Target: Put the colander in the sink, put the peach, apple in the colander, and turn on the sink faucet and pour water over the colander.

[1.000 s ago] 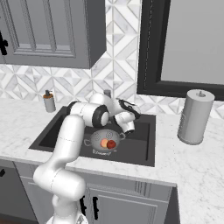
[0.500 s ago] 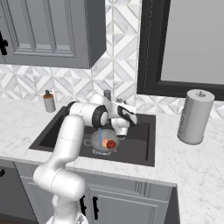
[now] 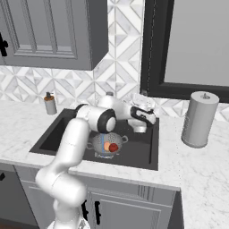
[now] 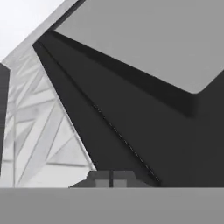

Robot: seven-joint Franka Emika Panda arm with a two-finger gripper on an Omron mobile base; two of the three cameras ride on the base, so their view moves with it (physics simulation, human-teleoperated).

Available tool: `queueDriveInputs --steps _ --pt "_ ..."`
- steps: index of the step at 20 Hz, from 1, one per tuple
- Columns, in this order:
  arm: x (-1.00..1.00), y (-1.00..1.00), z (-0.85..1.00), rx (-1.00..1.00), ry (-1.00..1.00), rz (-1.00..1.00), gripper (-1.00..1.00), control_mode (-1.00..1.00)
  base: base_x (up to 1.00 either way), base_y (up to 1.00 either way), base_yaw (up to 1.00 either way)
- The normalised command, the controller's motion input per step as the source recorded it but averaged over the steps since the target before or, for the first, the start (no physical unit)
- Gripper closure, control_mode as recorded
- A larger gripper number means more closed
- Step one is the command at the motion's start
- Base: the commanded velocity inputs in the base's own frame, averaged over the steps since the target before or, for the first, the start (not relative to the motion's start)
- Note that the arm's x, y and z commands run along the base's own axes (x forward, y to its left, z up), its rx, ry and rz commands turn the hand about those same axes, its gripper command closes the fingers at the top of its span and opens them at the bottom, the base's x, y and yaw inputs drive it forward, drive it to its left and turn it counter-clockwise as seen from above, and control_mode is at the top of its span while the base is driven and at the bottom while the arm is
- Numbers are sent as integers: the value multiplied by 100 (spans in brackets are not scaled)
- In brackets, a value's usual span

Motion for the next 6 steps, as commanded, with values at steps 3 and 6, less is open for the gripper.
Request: queueDriveInputs --steps 3,6 --pt "-94 -87 48 36 -39 0 100 -100 0 0 0" --pt "-100 -73 26 28 -34 0 100 -100 0 0 0"
